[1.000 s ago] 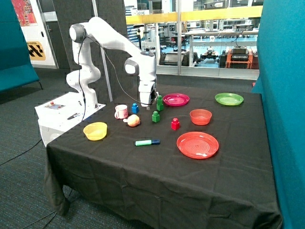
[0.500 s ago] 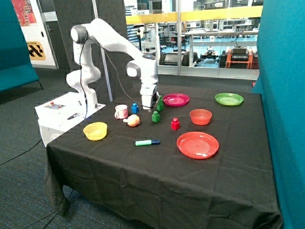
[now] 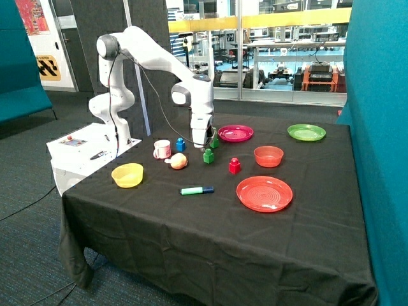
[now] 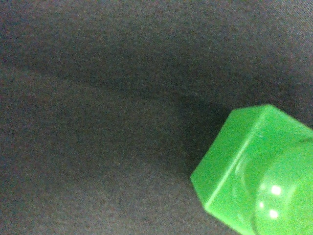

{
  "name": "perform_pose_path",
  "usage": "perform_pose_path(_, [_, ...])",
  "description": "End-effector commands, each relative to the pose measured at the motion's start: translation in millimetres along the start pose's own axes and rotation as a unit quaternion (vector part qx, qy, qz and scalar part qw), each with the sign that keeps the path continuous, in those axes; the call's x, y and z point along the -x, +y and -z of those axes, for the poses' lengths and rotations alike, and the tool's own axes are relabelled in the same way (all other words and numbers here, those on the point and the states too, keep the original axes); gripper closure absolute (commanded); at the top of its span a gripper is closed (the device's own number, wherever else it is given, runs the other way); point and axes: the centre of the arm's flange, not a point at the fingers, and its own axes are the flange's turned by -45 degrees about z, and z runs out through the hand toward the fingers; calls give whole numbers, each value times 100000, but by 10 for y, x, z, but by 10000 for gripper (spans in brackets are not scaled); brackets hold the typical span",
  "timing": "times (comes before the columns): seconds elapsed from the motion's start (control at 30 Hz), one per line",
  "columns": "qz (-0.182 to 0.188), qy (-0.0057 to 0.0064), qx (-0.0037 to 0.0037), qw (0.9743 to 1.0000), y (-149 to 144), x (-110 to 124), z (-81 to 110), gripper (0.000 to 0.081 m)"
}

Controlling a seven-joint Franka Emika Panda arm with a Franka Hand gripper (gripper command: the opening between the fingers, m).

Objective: Stack green blocks

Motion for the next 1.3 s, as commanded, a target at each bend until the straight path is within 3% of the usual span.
perform_pose_path(0.0, [38, -29, 150, 100000, -13, -18, -44, 409])
perform_pose_path(0.93, [-239, -28, 150, 100000, -7, -98, -170, 454])
perform_pose_path(1.0, [-285, -28, 150, 99999, -7, -98, -175, 523])
perform_pose_path(1.13, [-196, -28, 150, 100000, -13, -96, -175, 765])
perform_pose_path(1.27, [-215, -28, 150, 100000, -13, -90, -174, 805])
